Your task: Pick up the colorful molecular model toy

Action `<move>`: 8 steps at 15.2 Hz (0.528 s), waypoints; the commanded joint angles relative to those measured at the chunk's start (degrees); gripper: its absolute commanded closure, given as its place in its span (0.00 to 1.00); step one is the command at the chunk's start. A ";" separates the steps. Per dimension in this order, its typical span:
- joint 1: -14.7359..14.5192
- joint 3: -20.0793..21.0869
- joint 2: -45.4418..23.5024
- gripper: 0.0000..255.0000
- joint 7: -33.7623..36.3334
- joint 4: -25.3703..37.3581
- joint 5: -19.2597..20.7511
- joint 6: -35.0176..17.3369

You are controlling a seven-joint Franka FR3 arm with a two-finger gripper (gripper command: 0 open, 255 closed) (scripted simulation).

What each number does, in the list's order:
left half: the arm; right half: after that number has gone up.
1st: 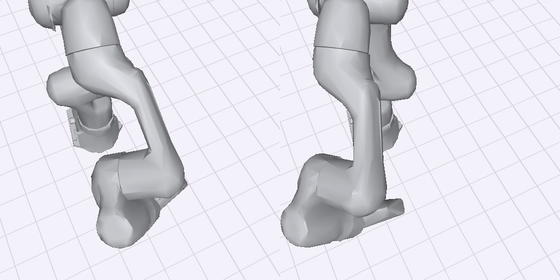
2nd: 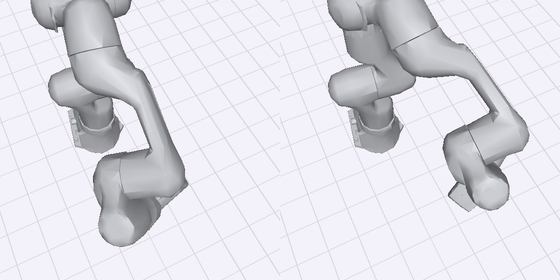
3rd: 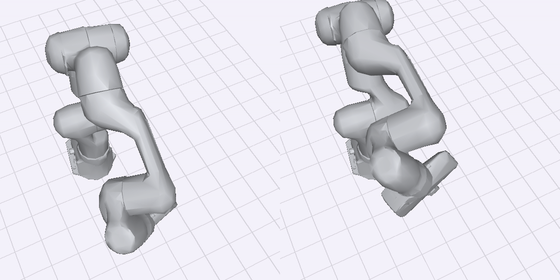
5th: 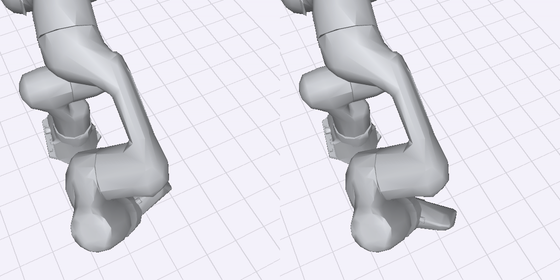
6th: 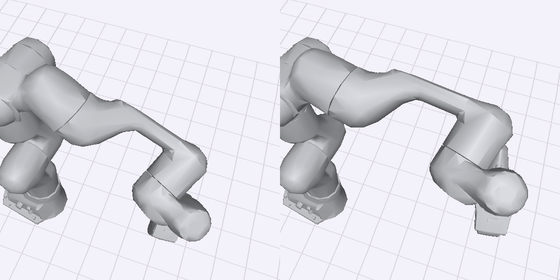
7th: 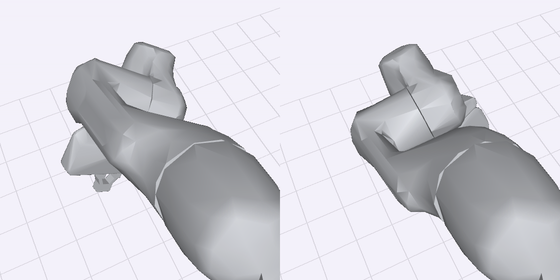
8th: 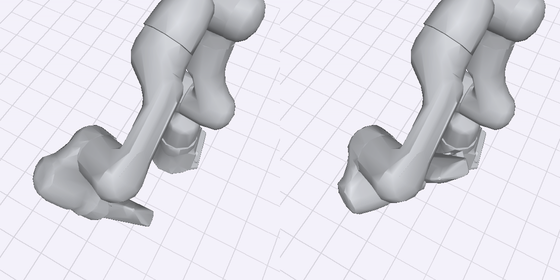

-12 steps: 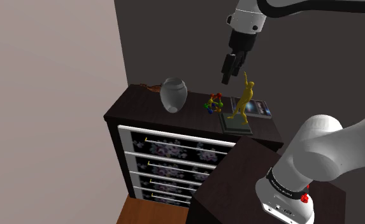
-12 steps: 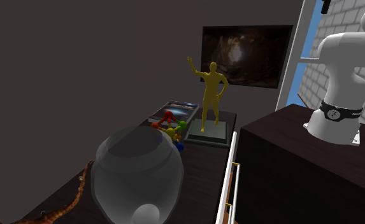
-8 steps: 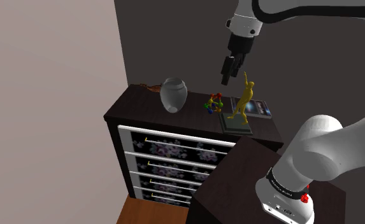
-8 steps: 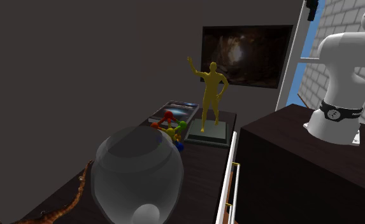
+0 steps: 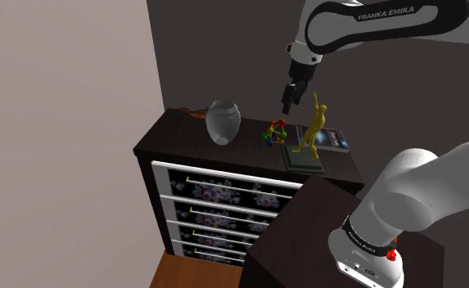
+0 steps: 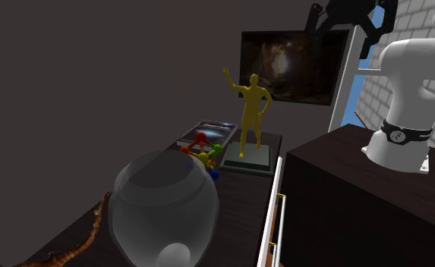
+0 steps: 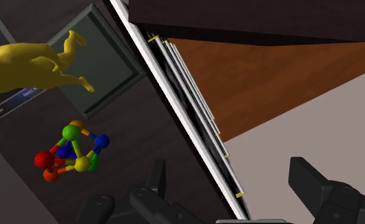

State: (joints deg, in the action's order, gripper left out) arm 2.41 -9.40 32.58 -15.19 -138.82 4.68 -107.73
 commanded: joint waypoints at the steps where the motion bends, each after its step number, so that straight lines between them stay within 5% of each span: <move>1: 0.52 -1.62 -2.92 0.00 -1.76 0.11 0.68 -2.97; 8: 2.06 -7.61 -14.76 0.00 -8.72 2.86 1.25 -12.42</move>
State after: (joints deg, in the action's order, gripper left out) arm 4.32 -16.20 19.69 -22.90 -136.33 6.01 -118.56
